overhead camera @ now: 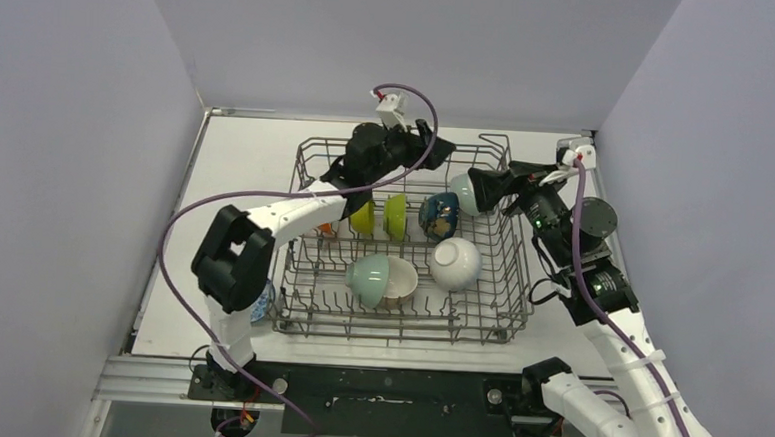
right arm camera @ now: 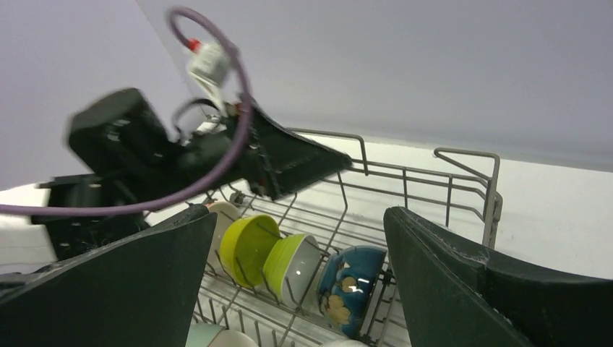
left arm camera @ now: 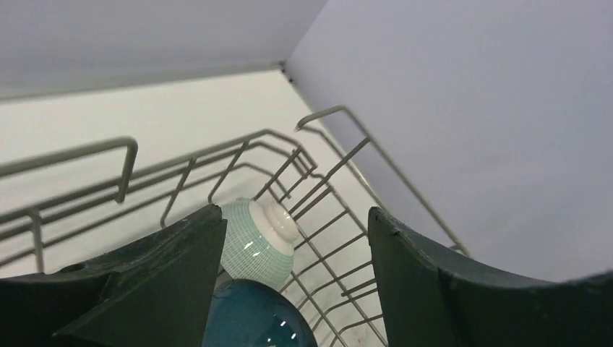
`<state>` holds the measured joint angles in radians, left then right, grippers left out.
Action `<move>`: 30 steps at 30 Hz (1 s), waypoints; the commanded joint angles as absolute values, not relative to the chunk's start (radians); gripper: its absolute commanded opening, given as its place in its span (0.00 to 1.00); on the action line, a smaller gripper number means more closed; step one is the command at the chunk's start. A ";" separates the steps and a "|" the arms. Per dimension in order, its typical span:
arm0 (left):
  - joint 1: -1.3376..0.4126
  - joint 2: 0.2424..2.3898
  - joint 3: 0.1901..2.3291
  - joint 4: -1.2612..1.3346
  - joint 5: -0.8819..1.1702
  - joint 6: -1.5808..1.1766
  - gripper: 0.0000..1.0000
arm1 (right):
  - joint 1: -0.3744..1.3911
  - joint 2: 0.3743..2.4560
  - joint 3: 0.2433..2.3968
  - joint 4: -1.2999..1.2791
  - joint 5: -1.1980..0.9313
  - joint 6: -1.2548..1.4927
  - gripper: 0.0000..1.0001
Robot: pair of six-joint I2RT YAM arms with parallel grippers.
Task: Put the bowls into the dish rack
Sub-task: Turn the bowl upside down on the dish rack, then adjust the bowl in the dish rack.
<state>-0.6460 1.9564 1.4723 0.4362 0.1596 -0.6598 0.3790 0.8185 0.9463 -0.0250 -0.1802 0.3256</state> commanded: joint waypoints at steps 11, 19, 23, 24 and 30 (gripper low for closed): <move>-0.584 1.319 0.971 0.476 0.082 -0.248 0.96 | 0.378 0.960 1.076 -0.403 -0.234 0.311 0.90; -0.512 1.036 0.859 0.085 0.148 -0.287 0.96 | 0.459 1.104 1.146 -0.572 -0.204 0.227 0.91; -0.500 0.958 0.767 0.065 0.170 -0.345 0.96 | 0.626 1.193 1.191 -0.671 -0.014 0.217 0.94; -0.498 0.941 0.735 0.066 0.168 -0.370 0.96 | 0.654 1.216 1.199 -0.693 0.021 0.222 0.97; -0.492 0.899 0.668 0.045 0.158 -0.529 0.96 | 0.846 1.313 1.223 -0.806 0.335 0.279 0.97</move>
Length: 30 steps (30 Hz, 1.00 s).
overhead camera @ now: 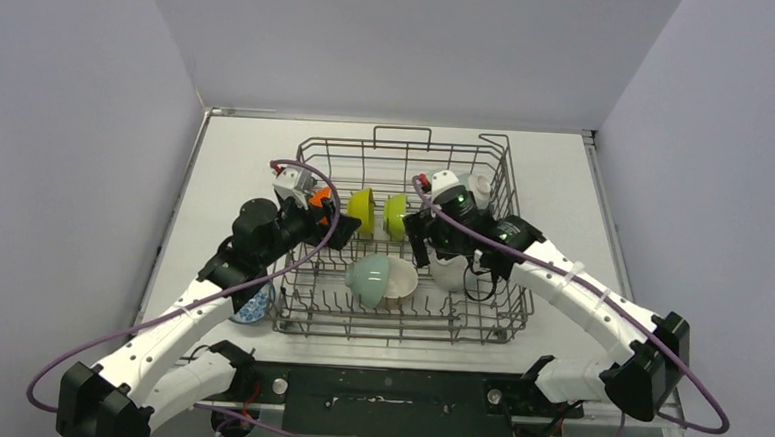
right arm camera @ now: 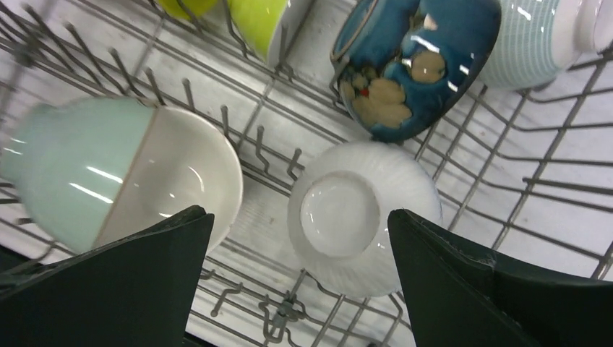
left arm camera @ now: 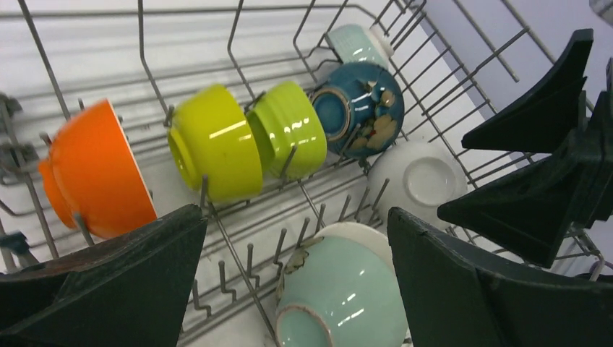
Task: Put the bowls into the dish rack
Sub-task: Adjust the bowl in the dish rack.
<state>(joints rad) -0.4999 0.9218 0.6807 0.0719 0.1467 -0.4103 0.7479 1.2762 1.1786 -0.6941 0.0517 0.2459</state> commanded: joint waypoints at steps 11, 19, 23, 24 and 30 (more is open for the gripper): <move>-0.492 0.898 0.614 0.108 0.195 -0.582 0.98 | 1.034 1.506 1.260 -0.954 0.707 0.398 0.96; -0.492 0.890 0.602 0.109 0.201 -0.581 0.98 | 0.994 1.534 1.252 -0.916 0.735 0.400 0.86; -0.492 0.883 0.597 0.095 0.202 -0.580 0.98 | 0.946 1.528 1.257 -0.924 0.721 0.384 0.77; -0.492 0.877 0.595 0.093 0.201 -0.580 0.98 | 0.935 1.522 1.256 -0.928 0.720 0.379 0.76; -0.492 0.870 0.587 0.093 0.198 -0.584 0.98 | 0.865 1.470 1.257 -0.956 0.706 0.359 0.76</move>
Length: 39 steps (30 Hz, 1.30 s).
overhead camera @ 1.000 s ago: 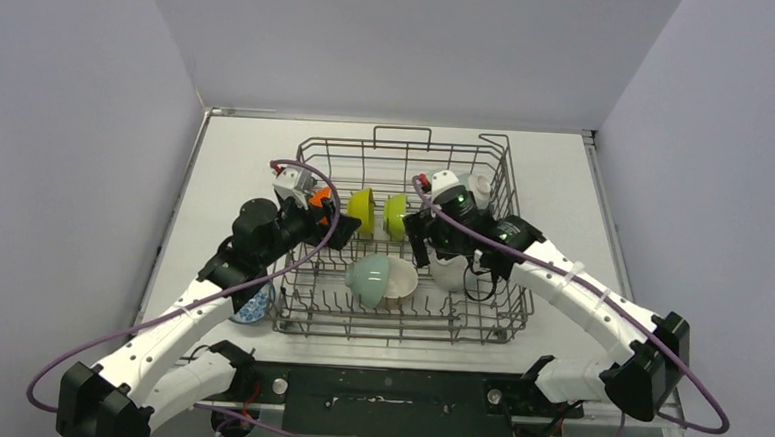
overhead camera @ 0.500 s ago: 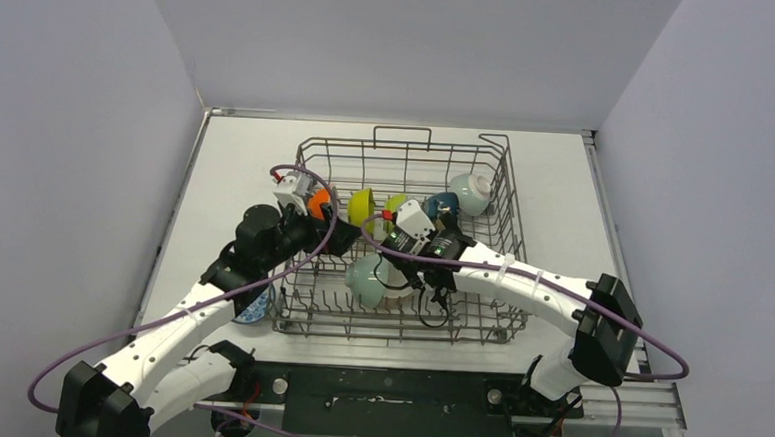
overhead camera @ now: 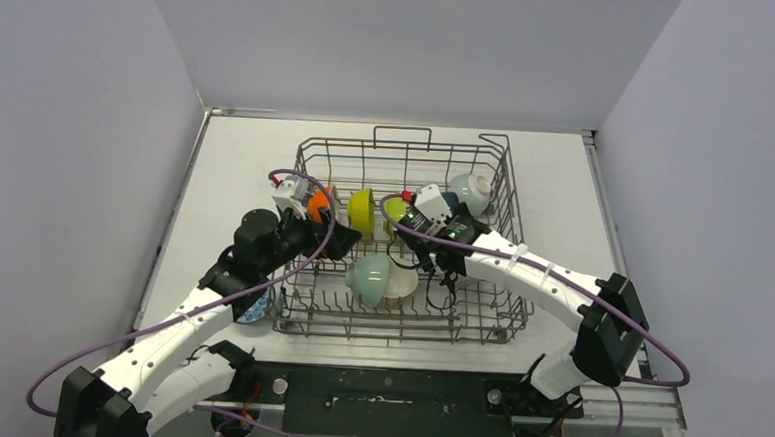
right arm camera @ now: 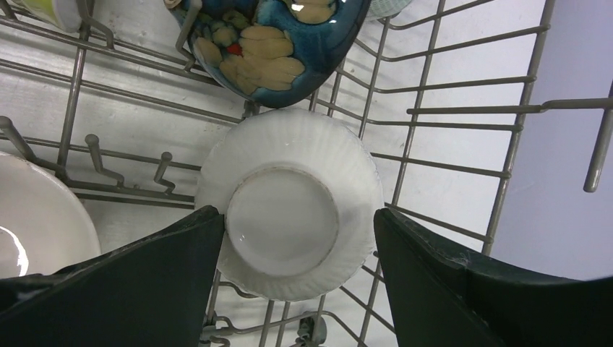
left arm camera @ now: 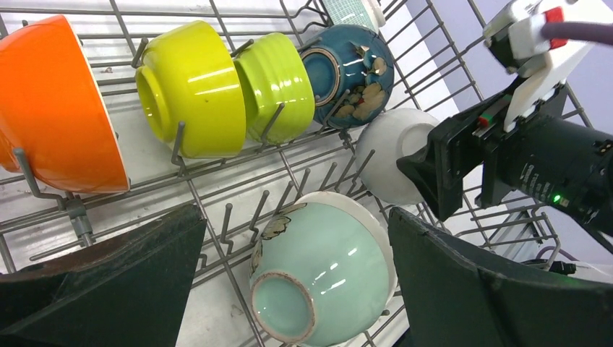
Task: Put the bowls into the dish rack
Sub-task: Adjust the bowl in the dish rack.
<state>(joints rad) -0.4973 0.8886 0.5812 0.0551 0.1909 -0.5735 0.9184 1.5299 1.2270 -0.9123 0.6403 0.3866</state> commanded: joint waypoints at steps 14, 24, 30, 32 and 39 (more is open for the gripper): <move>-0.494 0.916 0.598 0.137 0.240 -0.620 0.99 | 0.810 1.420 1.279 -0.990 0.722 0.359 0.76; -0.493 0.941 0.600 0.185 0.283 -0.679 0.98 | 0.782 1.334 1.302 -0.961 0.688 0.326 0.77; -0.482 0.962 0.610 0.170 0.279 -0.691 0.97 | 0.781 1.250 1.271 -0.828 0.502 0.275 0.79; -0.470 0.968 0.612 0.161 0.285 -0.702 0.96 | 0.781 1.240 1.256 -0.802 0.454 0.269 0.79; -0.413 0.933 0.623 0.097 0.319 -0.681 0.96 | 0.777 1.222 1.193 -0.670 0.230 0.270 0.82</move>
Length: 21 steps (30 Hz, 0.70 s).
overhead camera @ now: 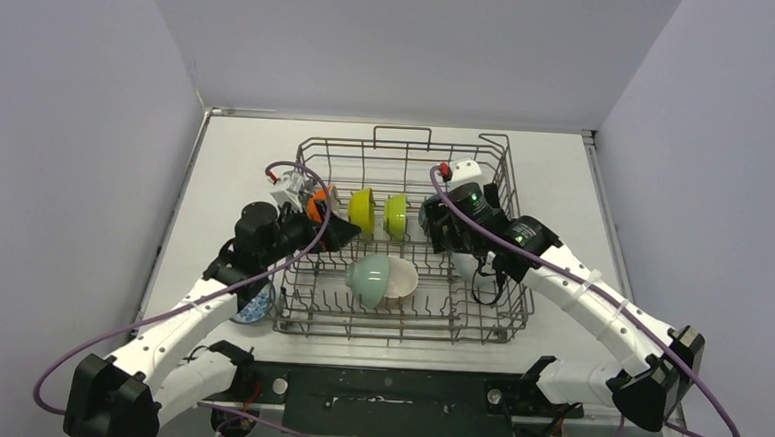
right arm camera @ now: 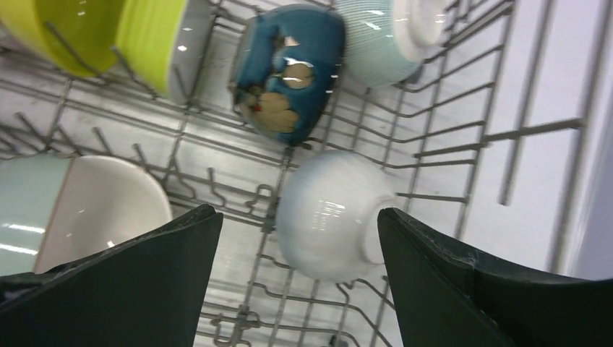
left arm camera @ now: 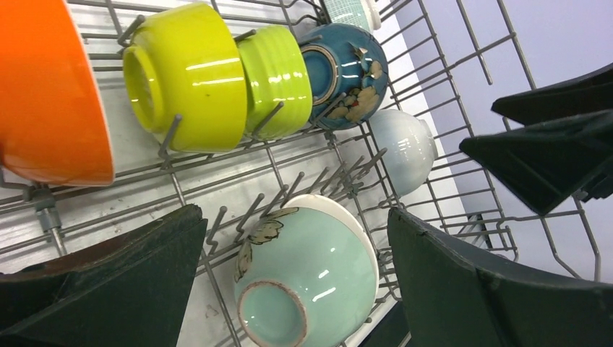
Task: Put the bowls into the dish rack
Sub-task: Adjust the bowl in the dish rack, then pick up the bowl from the dish rack.
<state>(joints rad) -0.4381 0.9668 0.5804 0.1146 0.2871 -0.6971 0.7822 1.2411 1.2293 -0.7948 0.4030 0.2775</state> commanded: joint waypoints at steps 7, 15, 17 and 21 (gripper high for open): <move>-0.405 0.847 0.660 -0.066 0.248 -0.577 0.96 | 0.747 1.263 1.112 -0.440 -0.183 0.429 0.86; -0.399 0.751 0.645 -0.104 0.163 -0.524 0.96 | 0.718 1.334 0.951 -0.164 -0.473 0.699 0.82; -0.397 0.743 0.644 -0.113 0.156 -0.520 0.96 | 0.718 1.353 0.916 -0.111 -0.497 0.745 0.79; -0.396 0.731 0.641 -0.115 0.148 -0.518 0.96 | 0.719 1.386 0.875 -0.015 -0.539 0.818 0.67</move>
<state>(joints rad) -0.4030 0.7498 0.6071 -0.1097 0.1772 -0.5442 0.7204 1.3701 0.8921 -0.2077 -0.4397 0.6933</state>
